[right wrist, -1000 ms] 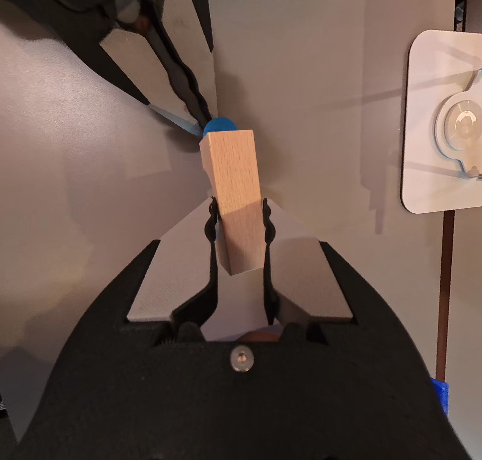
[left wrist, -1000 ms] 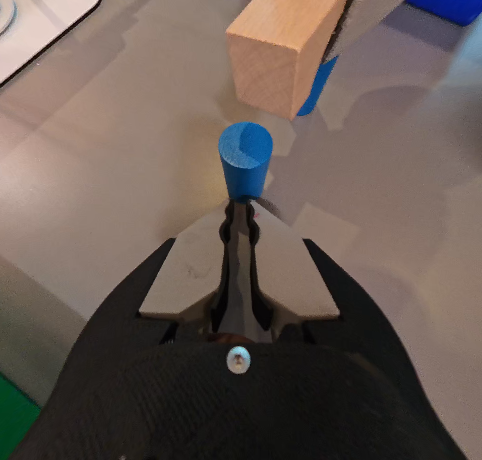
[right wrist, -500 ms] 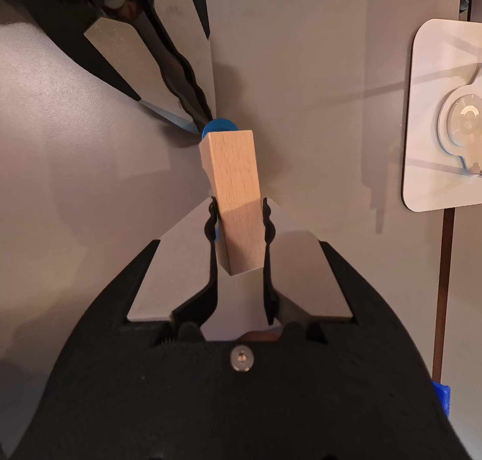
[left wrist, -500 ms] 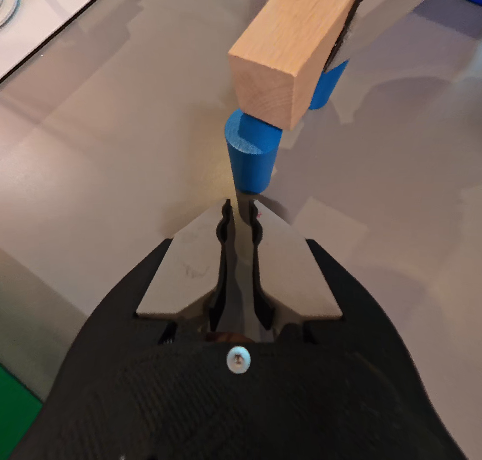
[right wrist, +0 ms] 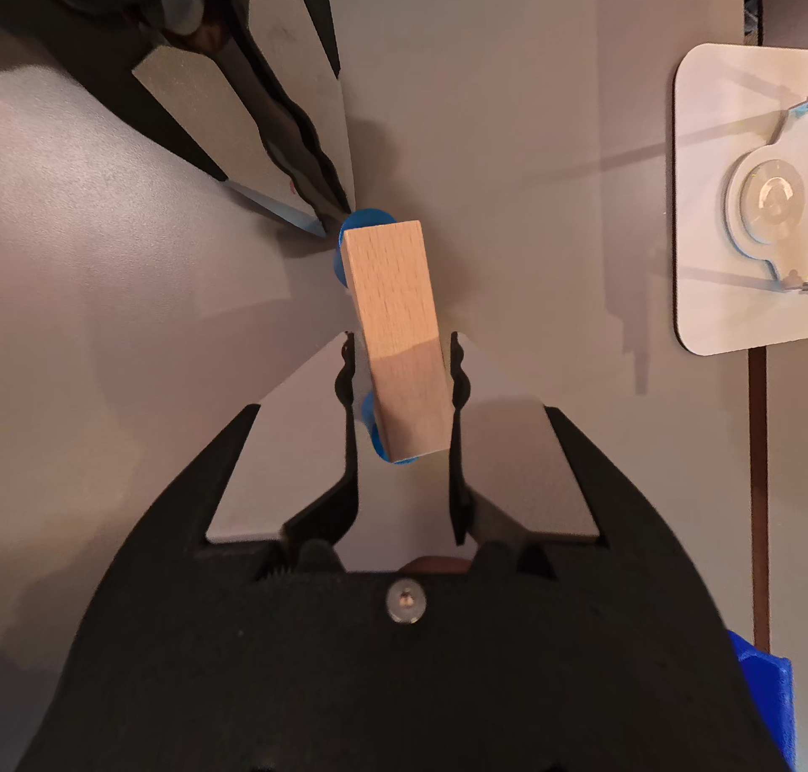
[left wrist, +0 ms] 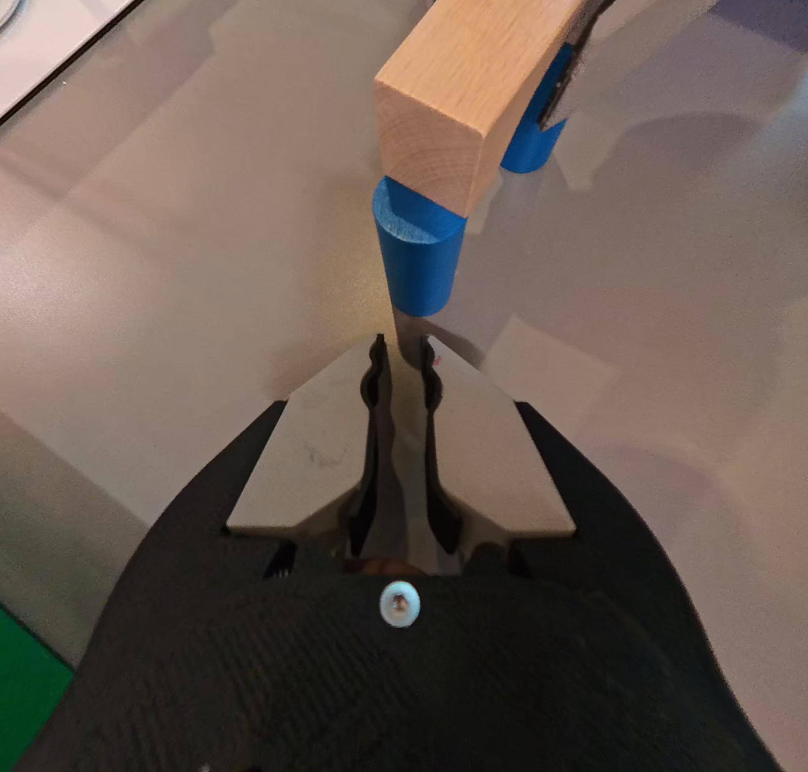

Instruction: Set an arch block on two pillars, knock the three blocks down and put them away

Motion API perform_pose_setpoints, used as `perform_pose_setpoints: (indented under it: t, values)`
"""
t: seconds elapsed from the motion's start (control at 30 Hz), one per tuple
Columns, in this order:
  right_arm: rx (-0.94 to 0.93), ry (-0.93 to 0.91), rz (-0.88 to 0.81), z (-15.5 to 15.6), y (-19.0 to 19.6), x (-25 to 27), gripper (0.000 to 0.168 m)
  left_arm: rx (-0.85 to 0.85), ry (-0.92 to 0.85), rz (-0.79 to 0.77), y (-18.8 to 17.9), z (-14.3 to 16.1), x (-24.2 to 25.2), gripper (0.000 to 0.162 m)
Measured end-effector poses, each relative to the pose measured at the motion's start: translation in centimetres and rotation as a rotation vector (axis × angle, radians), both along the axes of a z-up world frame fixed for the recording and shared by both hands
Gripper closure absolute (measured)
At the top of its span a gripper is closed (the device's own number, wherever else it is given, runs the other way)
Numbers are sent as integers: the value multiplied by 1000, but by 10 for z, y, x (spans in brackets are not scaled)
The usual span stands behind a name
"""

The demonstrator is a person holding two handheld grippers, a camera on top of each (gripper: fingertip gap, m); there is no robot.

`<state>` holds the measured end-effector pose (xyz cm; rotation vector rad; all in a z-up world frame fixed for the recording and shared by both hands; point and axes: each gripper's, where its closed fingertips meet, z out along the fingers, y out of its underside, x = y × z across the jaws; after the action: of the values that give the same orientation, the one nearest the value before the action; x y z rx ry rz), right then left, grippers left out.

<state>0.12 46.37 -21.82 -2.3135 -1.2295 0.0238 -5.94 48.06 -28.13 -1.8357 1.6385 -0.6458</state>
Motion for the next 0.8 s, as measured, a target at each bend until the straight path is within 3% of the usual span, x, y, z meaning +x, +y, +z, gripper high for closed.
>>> perform_pose_setpoints:
  t: [0.2,0.33,0.43,0.5,0.57,0.67,0.8]
  values:
    - [106,67,-70,29,-1,4,124,-13,-1,1,-1,0,-2,147]
    - [243,288,-132,62,-30,-6,143,-32,3,-36,-12,0,-10,148]
    - [230,485,-121,37,-65,-31,160,-37,-14,-41,-17,0,-15,150]
    - [205,444,-196,-6,-69,-32,154,-34,-29,-37,-19,0,-14,147]
    - [248,420,-237,-27,-63,-40,150,-32,-41,-22,-20,0,-15,148]
    - [259,564,-131,-11,-59,-104,143,-29,-48,52,-11,1,-19,144]
    - [439,467,-196,11,-19,-127,143,-71,-64,189,0,1,-35,153]
